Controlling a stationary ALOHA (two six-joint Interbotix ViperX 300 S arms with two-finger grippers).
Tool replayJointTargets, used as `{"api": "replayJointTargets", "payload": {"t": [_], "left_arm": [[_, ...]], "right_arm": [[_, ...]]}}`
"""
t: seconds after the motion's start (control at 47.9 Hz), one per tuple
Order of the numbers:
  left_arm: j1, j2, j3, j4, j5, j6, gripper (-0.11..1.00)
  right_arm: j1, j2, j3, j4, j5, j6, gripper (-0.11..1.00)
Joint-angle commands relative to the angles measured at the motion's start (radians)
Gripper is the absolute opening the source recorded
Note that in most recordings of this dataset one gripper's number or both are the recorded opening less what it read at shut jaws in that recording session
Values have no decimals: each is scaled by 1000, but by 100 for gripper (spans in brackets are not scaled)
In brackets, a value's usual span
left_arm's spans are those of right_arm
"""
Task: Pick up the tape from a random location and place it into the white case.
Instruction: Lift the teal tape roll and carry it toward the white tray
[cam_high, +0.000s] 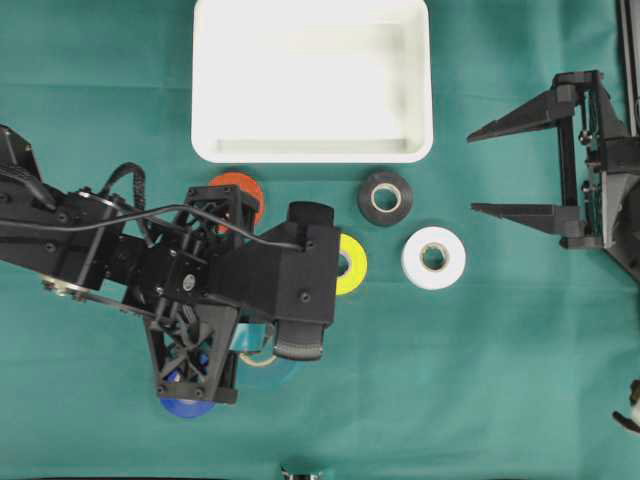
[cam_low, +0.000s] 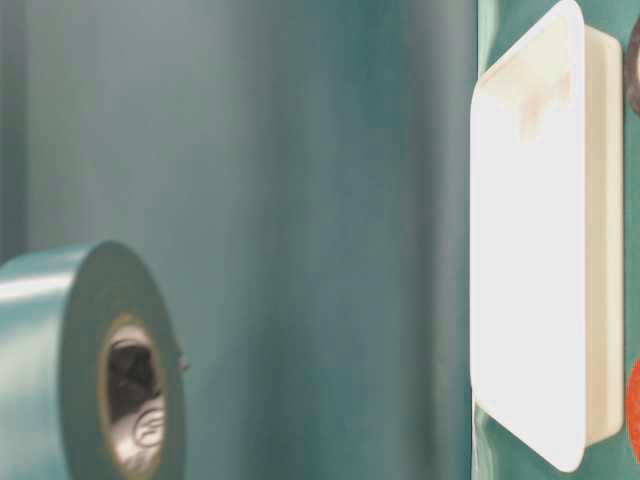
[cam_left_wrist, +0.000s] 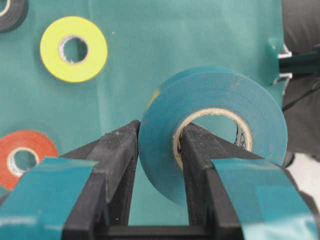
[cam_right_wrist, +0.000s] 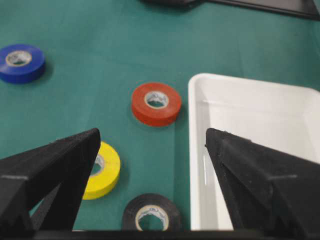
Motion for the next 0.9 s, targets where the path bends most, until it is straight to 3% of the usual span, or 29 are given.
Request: {"api": "replayJointTargets", "payload": {"t": [0.0, 0.878], "left_arm": [[5, -31, -32, 2, 12, 2, 21], [8, -32, -34, 2, 17, 2, 21]], "right_arm": [[3, 5, -28, 2, 0, 2, 92], [3, 5, -31, 2, 18, 2, 92]]}}
